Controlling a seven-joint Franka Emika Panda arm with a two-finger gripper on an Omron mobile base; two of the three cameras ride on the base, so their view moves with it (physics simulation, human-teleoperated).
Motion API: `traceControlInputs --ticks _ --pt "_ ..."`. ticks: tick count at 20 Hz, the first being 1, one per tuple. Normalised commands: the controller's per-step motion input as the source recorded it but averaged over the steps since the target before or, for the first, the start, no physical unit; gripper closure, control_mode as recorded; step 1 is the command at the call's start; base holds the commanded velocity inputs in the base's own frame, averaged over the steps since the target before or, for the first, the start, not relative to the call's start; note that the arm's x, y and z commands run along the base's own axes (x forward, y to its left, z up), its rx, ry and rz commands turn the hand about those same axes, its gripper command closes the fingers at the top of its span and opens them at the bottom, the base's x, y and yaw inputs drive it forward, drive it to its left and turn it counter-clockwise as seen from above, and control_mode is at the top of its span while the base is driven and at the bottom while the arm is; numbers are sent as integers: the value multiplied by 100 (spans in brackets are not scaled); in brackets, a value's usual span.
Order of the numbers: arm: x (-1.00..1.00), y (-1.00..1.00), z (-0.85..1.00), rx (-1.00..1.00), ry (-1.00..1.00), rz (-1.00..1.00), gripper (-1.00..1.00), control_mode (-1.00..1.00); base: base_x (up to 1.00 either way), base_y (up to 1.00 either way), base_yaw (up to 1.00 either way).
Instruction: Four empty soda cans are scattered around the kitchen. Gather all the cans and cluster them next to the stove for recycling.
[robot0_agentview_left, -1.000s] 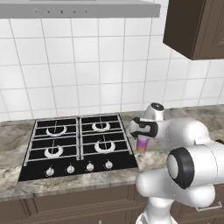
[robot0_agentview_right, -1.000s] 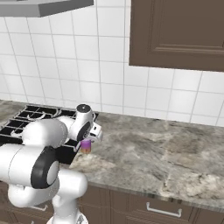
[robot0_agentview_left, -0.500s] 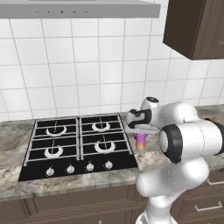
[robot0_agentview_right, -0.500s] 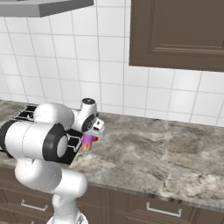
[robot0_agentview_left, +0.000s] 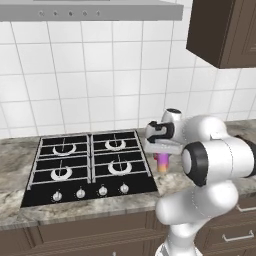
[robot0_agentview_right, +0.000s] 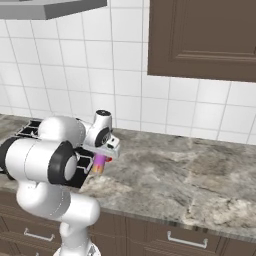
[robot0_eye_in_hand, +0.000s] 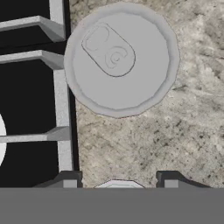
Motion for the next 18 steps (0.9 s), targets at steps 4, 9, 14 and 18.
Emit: traceControlInputs --ticks 4,9,14,18 --pt "-24 0 -16 0 -7 0 100 -100 0 0 0" --pt "0 1 -1 -1 -12 0 100 -100 0 0 0" --pt "0 4 0 -3 -16 0 100 -100 0 0 0" --pt "0 2 -7 -1 -14 0 100 -100 0 0 0"
